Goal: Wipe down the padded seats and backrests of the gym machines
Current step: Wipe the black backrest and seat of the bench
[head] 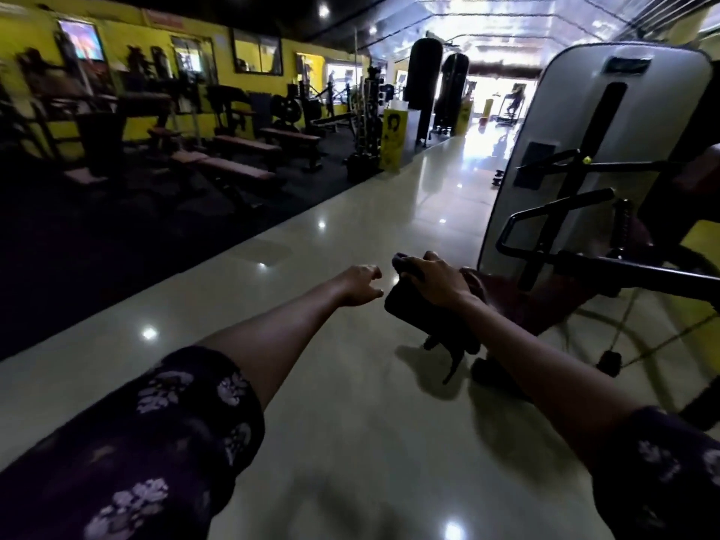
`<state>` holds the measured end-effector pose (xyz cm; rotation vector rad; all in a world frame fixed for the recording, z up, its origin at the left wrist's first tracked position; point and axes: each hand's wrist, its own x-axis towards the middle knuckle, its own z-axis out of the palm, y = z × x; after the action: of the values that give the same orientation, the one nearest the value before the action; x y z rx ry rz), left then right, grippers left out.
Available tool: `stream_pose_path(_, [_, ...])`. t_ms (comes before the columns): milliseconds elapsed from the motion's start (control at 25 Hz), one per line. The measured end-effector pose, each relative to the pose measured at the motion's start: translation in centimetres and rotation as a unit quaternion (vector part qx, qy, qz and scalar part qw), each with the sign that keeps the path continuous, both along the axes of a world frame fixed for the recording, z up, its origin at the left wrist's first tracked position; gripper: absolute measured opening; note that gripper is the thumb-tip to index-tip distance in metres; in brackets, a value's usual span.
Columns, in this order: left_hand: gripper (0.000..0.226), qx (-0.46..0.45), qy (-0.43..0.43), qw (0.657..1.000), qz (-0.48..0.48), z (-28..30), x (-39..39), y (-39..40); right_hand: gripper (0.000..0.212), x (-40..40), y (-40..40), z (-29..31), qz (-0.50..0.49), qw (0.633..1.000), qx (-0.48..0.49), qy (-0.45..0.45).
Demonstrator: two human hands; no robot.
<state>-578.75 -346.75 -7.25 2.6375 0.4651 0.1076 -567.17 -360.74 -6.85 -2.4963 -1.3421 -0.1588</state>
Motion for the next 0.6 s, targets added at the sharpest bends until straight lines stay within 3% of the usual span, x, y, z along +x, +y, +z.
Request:
stream_pose_path(320, [0.051,0.025,0.021,0.998,0.06,-0.5,6.4,11.1,0.042,8.0,12.4,-1.2,0.068,0.997,0.022,0.017])
stream_pose_path(600, [0.052,0.019,0.014,0.998,0.058,1.4,17.0,23.8,0.04,18.5,24.6,2.0,0.054,0.998,0.043,0.0])
